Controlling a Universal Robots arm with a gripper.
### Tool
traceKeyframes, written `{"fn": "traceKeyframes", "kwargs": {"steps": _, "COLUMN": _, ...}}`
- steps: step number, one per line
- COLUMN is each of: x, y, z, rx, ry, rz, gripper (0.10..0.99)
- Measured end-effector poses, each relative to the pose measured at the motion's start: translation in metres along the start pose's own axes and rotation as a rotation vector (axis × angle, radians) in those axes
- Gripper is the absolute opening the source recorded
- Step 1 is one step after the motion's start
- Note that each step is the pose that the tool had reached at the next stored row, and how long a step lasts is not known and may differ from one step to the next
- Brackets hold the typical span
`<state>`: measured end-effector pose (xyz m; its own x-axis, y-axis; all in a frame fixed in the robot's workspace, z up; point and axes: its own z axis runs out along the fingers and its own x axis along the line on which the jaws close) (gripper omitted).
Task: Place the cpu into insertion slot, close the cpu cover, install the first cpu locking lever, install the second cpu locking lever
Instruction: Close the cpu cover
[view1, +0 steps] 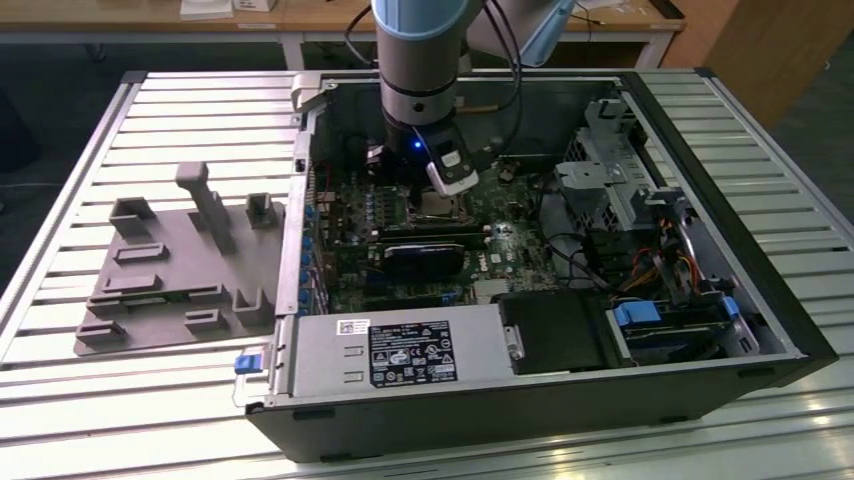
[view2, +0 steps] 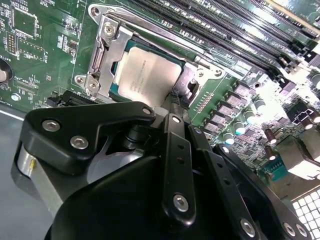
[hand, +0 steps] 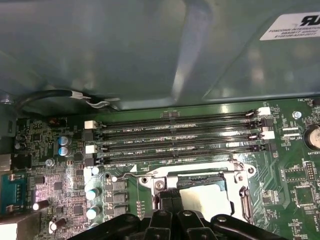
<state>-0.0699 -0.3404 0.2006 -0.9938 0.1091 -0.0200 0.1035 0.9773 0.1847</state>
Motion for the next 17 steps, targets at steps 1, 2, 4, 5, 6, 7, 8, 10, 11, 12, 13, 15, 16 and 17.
{"fn": "traceKeyframes", "kwargs": {"steps": 1, "x": 0.0000, "y": 0.0000, "z": 0.0001, "rx": -0.001, "ry": 0.0000, "rz": 0.000, "gripper": 0.102}}
{"fn": "traceKeyframes", "kwargs": {"steps": 2, "x": 0.0000, "y": 0.0000, "z": 0.0001, "rx": -0.001, "ry": 0.0000, "rz": 0.000, "gripper": 0.102}}
{"fn": "traceKeyframes", "kwargs": {"steps": 4, "x": -0.0004, "y": 0.0000, "z": 0.0002, "rx": -0.001, "ry": 0.0001, "rz": 0.000, "gripper": 0.102}}
{"fn": "traceKeyframes", "kwargs": {"steps": 5, "x": -0.0010, "y": 0.0000, "z": 0.0003, "rx": -0.001, "ry": 0.0000, "rz": 0.000, "gripper": 0.102}}
{"fn": "traceKeyframes", "kwargs": {"steps": 6, "x": -0.0016, "y": 0.0001, "z": 0.0004, "rx": -0.001, "ry": 0.0000, "rz": 0.000, "gripper": 0.102}}
{"fn": "traceKeyframes", "kwargs": {"steps": 7, "x": -0.0023, "y": 0.0002, "z": 0.0004, "rx": -0.001, "ry": 0.0000, "rz": 0.000, "gripper": 0.102}}
{"fn": "traceKeyframes", "kwargs": {"steps": 8, "x": -0.0027, "y": 0.0002, "z": 0.0004, "rx": -0.001, "ry": 0.0000, "rz": 0.000, "gripper": 0.102}}
{"fn": "traceKeyframes", "kwargs": {"steps": 10, "x": -0.0029, "y": 0.0003, "z": 0.0004, "rx": -0.001, "ry": -0.0001, "rz": 0.000, "gripper": 0.102}}
{"fn": "traceKeyframes", "kwargs": {"steps": 11, "x": -0.0029, "y": 0.0003, "z": 0.0003, "rx": -0.001, "ry": -0.0001, "rz": 0.000, "gripper": 0.102}}
{"fn": "traceKeyframes", "kwargs": {"steps": 12, "x": -0.0030, "y": 0.0004, "z": -0.0004, "rx": -0.002, "ry": 0.0000, "rz": 0.000, "gripper": 0.102}}
{"fn": "traceKeyframes", "kwargs": {"steps": 13, "x": -0.0030, "y": 0.0006, "z": -0.0014, "rx": -0.002, "ry": 0.0000, "rz": 0.000, "gripper": 0.102}}
{"fn": "traceKeyframes", "kwargs": {"steps": 15, "x": -0.0030, "y": 0.0010, "z": -0.0034, "rx": -0.002, "ry": 0.0001, "rz": 0.000, "gripper": 0.102}}
{"fn": "traceKeyframes", "kwargs": {"steps": 16, "x": -0.0030, "y": 0.0011, "z": -0.0038, "rx": -0.003, "ry": 0.0002, "rz": 0.000, "gripper": 0.102}}
{"fn": "traceKeyframes", "kwargs": {"steps": 17, "x": -0.0031, "y": 0.0010, "z": -0.0038, "rx": -0.004, "ry": 0.0003, "rz": 0.000, "gripper": 0.102}}
